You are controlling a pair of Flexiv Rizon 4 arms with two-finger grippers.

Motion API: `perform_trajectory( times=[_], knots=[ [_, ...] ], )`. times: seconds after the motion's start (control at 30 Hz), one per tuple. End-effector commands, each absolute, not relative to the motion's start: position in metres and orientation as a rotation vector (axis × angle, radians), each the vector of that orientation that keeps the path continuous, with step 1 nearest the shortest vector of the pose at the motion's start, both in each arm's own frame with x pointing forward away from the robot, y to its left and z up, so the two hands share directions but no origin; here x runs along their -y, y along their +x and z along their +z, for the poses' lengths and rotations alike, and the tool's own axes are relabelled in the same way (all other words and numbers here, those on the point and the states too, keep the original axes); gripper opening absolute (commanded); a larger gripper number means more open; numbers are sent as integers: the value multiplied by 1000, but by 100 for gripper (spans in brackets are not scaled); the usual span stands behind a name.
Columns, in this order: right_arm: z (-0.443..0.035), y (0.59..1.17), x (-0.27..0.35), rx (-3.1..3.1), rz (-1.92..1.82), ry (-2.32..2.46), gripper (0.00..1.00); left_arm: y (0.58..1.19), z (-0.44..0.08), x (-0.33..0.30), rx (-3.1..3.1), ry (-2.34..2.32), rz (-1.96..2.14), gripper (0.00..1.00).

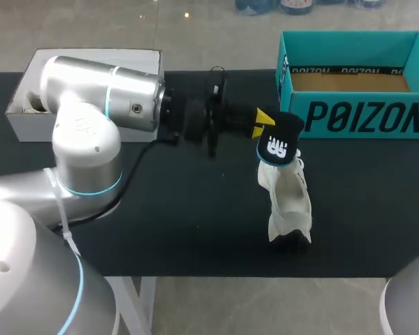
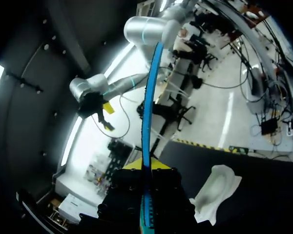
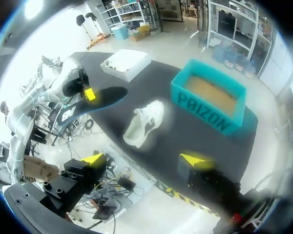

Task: Take the shoe out of the shoebox, open the shoe tongue, remove and reinsert the insole, then place the shoe into the shoebox

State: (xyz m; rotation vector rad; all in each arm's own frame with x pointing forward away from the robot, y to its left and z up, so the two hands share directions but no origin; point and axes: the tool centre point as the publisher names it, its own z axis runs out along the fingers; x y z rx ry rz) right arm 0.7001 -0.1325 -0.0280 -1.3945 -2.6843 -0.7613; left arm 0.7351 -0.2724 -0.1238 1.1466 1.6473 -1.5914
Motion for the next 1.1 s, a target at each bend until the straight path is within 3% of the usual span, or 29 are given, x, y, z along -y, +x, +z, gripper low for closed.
perform_trajectory(
  times=[0.03, 0.77, 1.1],
  knots=[
    [-27, 703, 132, 2682, -753, -1393, 100, 719, -129, 276, -1643, 1140, -1654, 0],
    [-27, 703, 132, 2682, -753, -1393, 100, 657, -184, 315, -1717, 1058, -1971, 0],
    [-27, 703, 132, 2682, -753, -1393, 100, 654, -204, 306, -1788, 1059, -1951, 0]
  ],
)
